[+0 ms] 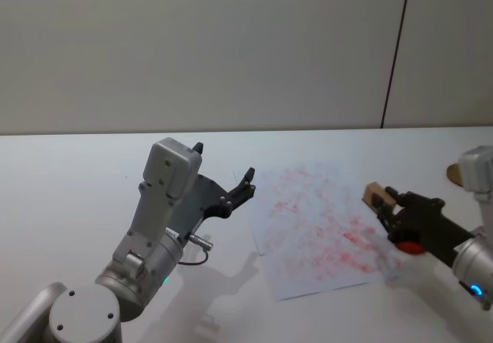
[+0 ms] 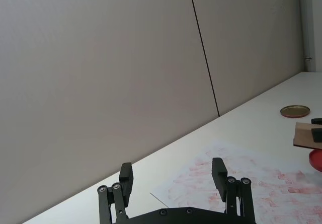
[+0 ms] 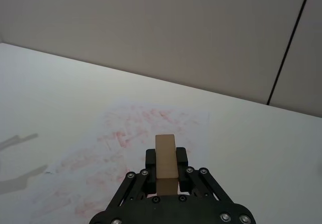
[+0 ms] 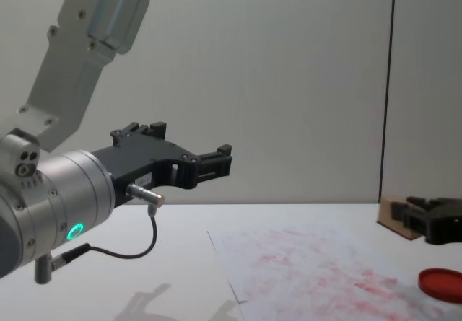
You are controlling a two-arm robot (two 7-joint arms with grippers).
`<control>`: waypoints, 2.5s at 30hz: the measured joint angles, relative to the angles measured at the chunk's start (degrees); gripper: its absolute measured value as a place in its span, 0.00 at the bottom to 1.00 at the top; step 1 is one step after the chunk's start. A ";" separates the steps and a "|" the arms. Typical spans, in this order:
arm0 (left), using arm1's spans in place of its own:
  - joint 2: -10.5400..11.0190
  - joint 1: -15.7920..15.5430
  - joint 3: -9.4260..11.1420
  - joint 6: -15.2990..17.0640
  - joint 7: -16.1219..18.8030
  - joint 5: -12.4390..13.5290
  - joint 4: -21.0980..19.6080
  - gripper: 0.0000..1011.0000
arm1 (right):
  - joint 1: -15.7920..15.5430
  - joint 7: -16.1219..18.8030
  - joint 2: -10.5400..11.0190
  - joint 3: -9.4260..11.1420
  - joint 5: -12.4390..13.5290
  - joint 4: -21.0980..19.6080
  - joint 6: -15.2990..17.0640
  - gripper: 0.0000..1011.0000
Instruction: Use the one hand to pick up the stamp and affix it onto the A4 paper.
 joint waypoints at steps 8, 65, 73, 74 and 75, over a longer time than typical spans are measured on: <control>0.00 0.00 0.00 0.00 0.00 0.00 0.00 0.98 | -0.55 -0.69 1.36 1.15 -0.05 -0.06 0.85 0.22; 0.00 0.00 0.00 0.00 0.00 0.00 0.00 0.98 | -0.22 -2.28 2.30 1.97 -0.78 3.39 1.78 0.92; 0.00 0.00 0.00 0.00 0.00 0.00 0.00 0.98 | -0.92 -3.56 2.34 1.99 -0.77 -0.90 0.34 0.99; 0.00 0.00 0.00 0.00 0.00 0.00 0.00 0.98 | -0.97 -3.67 2.34 1.99 -0.77 -1.26 0.26 0.99; 0.00 0.00 0.00 0.00 0.00 0.00 0.00 0.98 | -1.07 -3.85 2.34 1.99 -0.77 -1.84 0.10 0.99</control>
